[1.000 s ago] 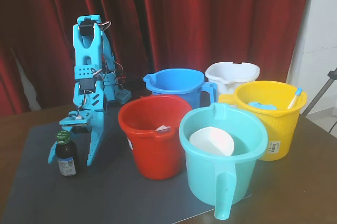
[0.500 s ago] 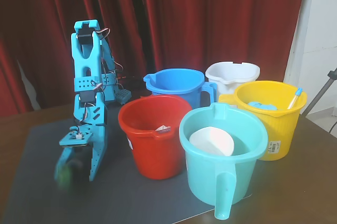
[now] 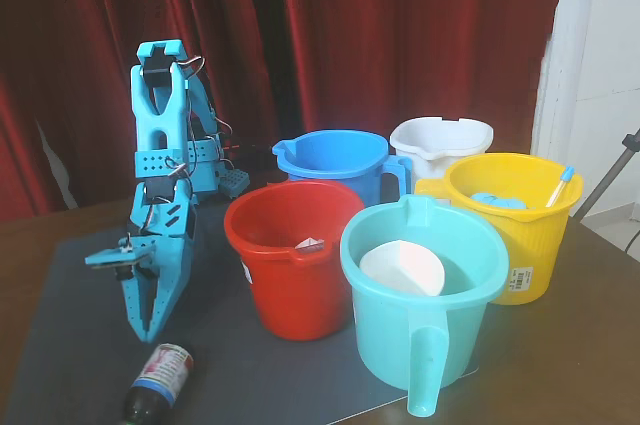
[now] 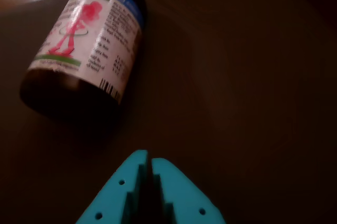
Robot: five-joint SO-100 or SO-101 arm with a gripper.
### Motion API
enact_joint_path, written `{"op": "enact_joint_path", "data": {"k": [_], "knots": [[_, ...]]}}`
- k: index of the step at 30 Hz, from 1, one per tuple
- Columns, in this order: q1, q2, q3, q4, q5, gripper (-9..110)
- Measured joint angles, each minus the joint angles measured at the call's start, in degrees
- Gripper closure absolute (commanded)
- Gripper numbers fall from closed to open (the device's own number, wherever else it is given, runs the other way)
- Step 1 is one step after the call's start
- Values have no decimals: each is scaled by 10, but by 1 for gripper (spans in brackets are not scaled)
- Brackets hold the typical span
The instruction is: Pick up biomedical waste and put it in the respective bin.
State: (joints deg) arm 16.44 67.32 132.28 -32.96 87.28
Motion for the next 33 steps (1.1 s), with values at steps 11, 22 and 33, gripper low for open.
{"op": "enact_joint_path", "data": {"k": [11, 22, 33], "knots": [[-69, 0, -8, -22, 21, 67], [-74, -2, -91, -22, 69, 67], [-114, -47, -193, 83, 69, 67]]}}
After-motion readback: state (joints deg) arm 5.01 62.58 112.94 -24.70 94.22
